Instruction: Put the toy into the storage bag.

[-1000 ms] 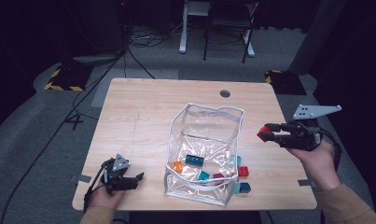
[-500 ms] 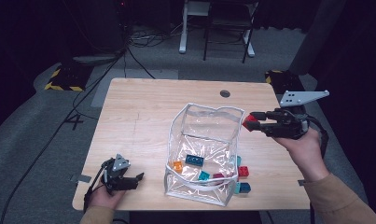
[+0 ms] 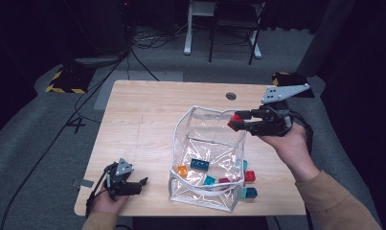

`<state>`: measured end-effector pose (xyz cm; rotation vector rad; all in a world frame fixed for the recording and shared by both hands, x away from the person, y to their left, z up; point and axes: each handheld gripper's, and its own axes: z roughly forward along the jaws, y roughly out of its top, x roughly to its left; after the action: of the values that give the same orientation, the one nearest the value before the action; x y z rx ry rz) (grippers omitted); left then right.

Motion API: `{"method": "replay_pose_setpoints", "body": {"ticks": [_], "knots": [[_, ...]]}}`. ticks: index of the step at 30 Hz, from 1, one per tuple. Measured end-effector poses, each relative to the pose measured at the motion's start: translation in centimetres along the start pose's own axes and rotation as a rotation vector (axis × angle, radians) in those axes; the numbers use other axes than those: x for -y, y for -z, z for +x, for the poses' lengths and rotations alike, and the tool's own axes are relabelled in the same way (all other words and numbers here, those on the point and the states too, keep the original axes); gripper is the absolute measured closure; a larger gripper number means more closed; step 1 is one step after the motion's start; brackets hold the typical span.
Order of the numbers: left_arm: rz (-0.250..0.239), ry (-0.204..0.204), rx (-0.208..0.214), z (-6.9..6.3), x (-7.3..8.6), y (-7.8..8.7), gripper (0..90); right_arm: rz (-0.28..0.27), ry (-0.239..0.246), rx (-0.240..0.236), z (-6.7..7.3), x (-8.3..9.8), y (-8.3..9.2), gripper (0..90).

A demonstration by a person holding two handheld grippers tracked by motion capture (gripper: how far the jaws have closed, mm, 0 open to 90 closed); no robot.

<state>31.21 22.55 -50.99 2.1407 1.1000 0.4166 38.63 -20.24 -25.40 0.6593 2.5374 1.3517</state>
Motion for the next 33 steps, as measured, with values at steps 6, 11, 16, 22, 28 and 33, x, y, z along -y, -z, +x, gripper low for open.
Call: {"method": "replay_pose_setpoints", "body": {"ticks": [6, 11, 16, 22, 28, 33], "knots": [[-0.001, 0.002, 0.000, 0.0, 0.0, 0.0, 20.3, 0.029, -0.002, -0.029, 0.6, -0.8, -1.8, 59.6], [-0.001, 0.002, 0.000, 0.0, 0.0, 0.0, 20.3, 0.052, 0.008, -0.052, 1.3, -1.2, -3.9, 59.6], [-0.001, 0.002, 0.000, 0.0, 0.0, 0.0, 20.3, 0.092, 0.018, -0.077, 1.7, -1.4, -5.6, 59.6], [-0.001, 0.002, 0.000, 0.0, 0.0, 0.0, 20.2, 0.154, 0.031, -0.105, 2.0, -1.0, -7.6, 59.5], [-0.001, 0.002, 0.000, 0.0, 0.0, 0.0, 20.3, 0.240, 0.043, -0.113, 2.3, 0.0, -9.4, 59.5], [-0.001, 0.002, 0.000, 0.0, 0.0, 0.0, 20.3, 0.275, 0.053, -0.101, 2.6, 0.2, -9.7, 59.4]]}}
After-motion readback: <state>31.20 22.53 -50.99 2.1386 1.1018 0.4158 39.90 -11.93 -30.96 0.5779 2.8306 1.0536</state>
